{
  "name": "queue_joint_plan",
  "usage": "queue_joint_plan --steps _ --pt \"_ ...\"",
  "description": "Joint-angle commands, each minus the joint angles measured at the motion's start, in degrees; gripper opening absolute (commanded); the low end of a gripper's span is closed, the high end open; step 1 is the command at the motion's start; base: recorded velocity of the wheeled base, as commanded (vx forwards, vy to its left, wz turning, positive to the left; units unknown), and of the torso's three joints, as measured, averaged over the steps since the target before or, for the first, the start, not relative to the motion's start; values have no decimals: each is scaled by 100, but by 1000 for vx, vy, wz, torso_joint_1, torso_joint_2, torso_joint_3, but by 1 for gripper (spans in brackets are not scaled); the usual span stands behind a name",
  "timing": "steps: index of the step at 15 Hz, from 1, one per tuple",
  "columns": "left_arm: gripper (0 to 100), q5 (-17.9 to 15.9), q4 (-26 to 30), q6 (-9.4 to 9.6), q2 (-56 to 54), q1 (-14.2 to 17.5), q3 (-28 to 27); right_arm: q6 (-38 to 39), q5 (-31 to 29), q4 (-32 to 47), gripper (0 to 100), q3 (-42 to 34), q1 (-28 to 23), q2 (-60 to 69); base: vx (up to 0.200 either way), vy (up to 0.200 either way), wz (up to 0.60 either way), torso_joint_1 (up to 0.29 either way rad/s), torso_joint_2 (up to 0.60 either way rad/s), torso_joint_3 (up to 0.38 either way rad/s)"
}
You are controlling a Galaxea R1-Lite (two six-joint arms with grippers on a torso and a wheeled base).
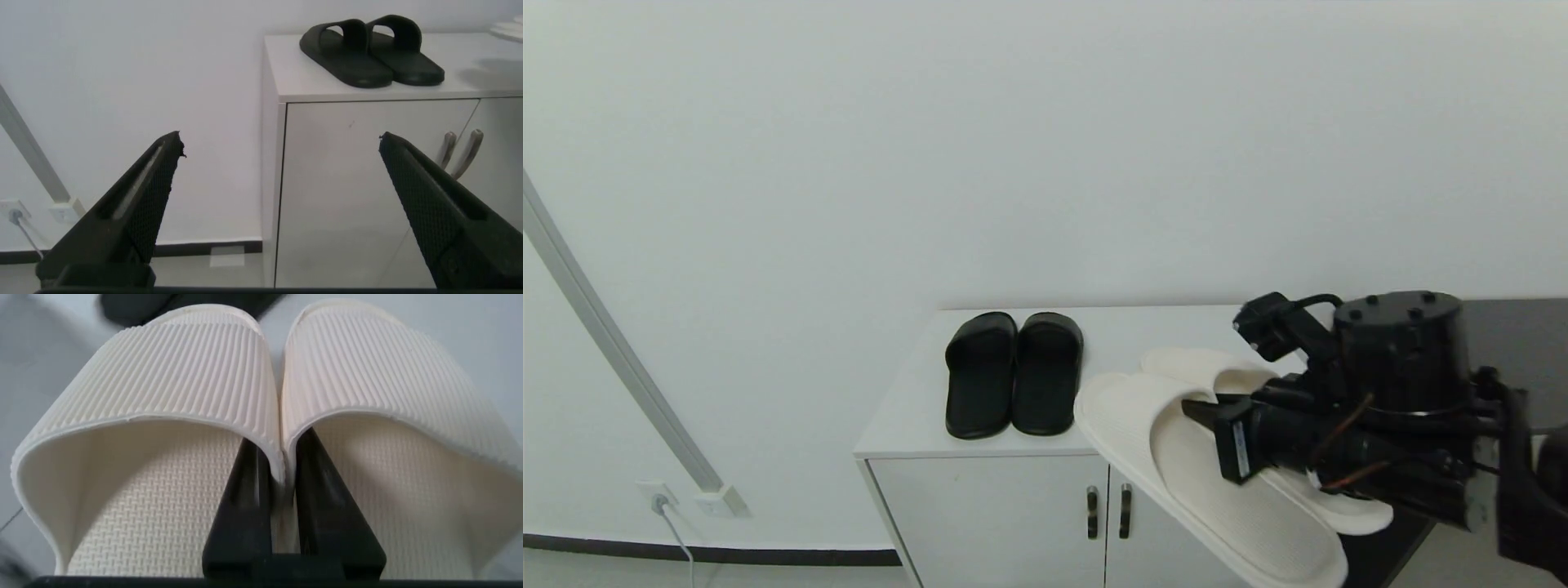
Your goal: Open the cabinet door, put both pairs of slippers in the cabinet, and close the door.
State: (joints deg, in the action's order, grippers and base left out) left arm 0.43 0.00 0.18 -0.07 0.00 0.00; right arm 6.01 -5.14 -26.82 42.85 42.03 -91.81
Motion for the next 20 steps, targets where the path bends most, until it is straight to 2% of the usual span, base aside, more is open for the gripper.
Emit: queue_joint_plan --steps 1,8,18,20 --pt "100 1 0 -1 7 0 0 -12 207 28 0 -638 262 954 0 0 0 0 0 0" --pt "100 -8 0 8 7 0 0 -3 295 -429 0 -681 209 594 0 0 0 0 0 0" --pt "100 -8 0 -1 7 0 0 -21 664 -429 0 -901 191 629 -200 0 0 -1 2 2" --pt "100 -8 0 -1 7 0 0 -38 681 -429 0 -910 174 629 0 0 0 0 0 0"
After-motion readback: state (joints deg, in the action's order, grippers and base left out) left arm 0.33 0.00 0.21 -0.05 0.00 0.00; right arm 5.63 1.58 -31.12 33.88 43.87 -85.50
